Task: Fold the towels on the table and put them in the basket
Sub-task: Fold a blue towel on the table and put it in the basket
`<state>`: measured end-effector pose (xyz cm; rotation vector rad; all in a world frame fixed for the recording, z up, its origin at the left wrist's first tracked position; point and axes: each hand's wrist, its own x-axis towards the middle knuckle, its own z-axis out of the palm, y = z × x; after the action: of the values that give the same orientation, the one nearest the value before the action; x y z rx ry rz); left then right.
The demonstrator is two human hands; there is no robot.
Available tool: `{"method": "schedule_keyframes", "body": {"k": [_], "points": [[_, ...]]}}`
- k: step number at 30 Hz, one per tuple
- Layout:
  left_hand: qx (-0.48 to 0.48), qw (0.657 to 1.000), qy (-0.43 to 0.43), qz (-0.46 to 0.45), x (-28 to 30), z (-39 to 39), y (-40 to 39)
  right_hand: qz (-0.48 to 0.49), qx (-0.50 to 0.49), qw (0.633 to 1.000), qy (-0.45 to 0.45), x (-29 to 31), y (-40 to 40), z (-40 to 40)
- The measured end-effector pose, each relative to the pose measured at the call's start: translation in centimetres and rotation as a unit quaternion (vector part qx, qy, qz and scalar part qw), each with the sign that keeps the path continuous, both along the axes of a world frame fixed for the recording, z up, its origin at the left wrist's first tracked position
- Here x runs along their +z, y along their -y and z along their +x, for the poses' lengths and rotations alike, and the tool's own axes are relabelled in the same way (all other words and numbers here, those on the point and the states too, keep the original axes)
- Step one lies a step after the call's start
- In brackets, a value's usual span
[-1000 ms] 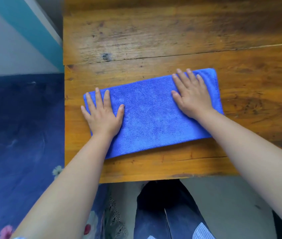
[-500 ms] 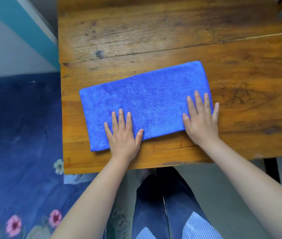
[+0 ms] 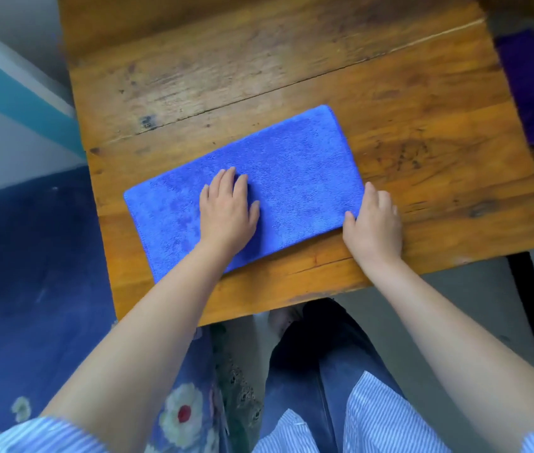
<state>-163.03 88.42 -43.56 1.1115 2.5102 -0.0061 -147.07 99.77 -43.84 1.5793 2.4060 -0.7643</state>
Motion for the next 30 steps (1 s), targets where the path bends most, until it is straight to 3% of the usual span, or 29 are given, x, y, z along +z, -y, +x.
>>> {"method": "schedule_keyframes", "body": {"k": [9, 12, 16, 18, 25, 30], "points": [[-0.048, 0.997, 0.063, 0.012, 0.5, -2.4, -11.8, -0.058, -0.095, 0.994, 0.006, 0.6, 0.4, -1.5], [-0.067, 0.993, 0.099, 0.018, 0.7, -2.1, -14.2, -0.079, -0.144, 0.984, -0.066, 0.3, 0.5, -1.4], [0.000, 0.980, 0.196, 0.026, 1.4, -2.2, -15.9, -0.124, -0.193, 0.962, -0.151, 0.3, 0.0, -0.8], [0.025, 0.971, 0.235, 0.030, 1.9, -2.5, -16.4, -0.147, -0.173, 0.962, -0.154, 0.4, -0.2, -0.8], [-0.034, 0.969, 0.241, -0.049, 4.2, -3.4, -17.8, -0.190, -0.106, 0.974, -0.067, 1.2, -2.5, -1.2], [-0.076, 0.968, 0.235, -0.045, 6.4, -4.4, -16.6, -0.162, -0.070, 0.981, -0.084, 1.4, -3.0, -0.9]]}}
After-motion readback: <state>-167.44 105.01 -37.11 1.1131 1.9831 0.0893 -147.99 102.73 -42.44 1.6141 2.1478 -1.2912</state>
